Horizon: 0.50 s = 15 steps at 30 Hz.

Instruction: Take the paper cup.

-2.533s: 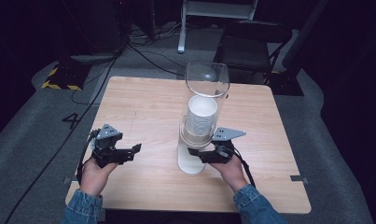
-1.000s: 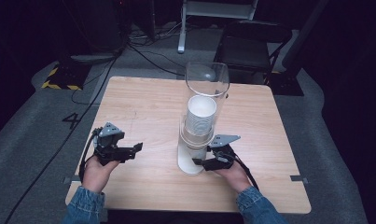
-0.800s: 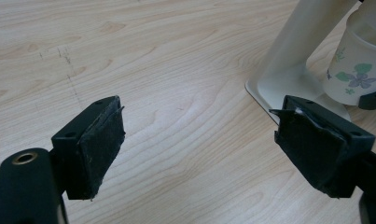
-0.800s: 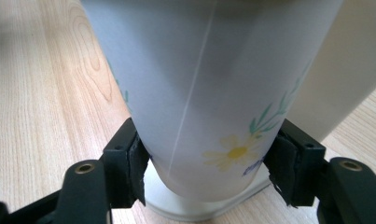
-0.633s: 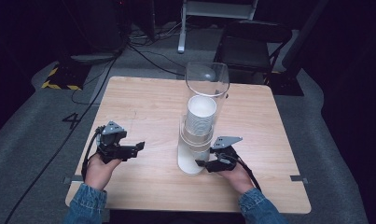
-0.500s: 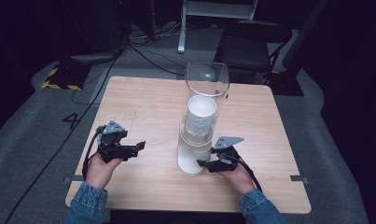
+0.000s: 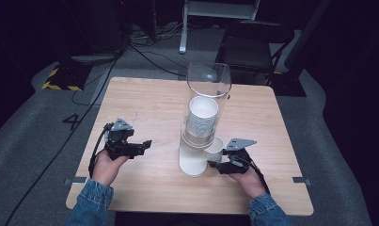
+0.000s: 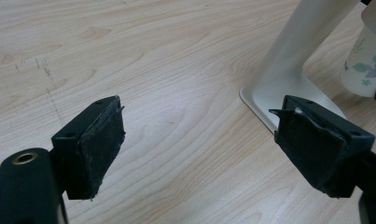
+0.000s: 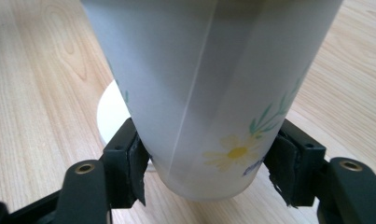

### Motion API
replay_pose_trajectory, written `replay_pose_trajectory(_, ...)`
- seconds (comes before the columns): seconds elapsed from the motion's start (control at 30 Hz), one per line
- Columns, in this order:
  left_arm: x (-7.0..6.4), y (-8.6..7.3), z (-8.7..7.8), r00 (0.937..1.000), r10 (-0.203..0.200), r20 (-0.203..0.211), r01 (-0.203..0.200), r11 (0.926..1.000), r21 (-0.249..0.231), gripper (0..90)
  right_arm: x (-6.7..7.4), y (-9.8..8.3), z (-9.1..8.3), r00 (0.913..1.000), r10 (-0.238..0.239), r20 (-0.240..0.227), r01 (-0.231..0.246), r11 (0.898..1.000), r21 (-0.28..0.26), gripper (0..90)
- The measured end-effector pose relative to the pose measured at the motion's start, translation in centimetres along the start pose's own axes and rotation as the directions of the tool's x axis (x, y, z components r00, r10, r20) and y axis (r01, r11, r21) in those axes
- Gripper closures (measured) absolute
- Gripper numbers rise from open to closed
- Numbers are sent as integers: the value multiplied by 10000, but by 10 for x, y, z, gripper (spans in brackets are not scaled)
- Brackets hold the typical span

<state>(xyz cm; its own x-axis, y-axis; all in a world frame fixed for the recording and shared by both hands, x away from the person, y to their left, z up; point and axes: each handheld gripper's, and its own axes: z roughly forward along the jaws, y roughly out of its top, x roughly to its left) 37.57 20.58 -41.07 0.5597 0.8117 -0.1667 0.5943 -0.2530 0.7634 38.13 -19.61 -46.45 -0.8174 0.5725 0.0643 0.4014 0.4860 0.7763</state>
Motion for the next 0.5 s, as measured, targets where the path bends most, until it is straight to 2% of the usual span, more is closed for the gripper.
replay_pose_trajectory(0.33,-1,3,4,9999,141,12,-142,9999,61,155,-14,-4,-20,9977,474,492,-450,9978,-484,365)
replay_pose_trajectory(0.37,-1,3,4,9999,117,-24,-117,9999,59,155,-15,-4,-21,9970,576,520,-545,9968,-587,365)
replay_pose_trajectory(0.4,-1,2,4,10000,64,-21,-64,10000,39,155,-18,-2,-25,9947,880,526,-828,9922,-936,363)
replay_pose_trajectory(0.5,-1,1,4,10000,11,-72,-11,10000,34,155,-18,0,-29,9911,1101,747,-1007,9876,-1208,363)
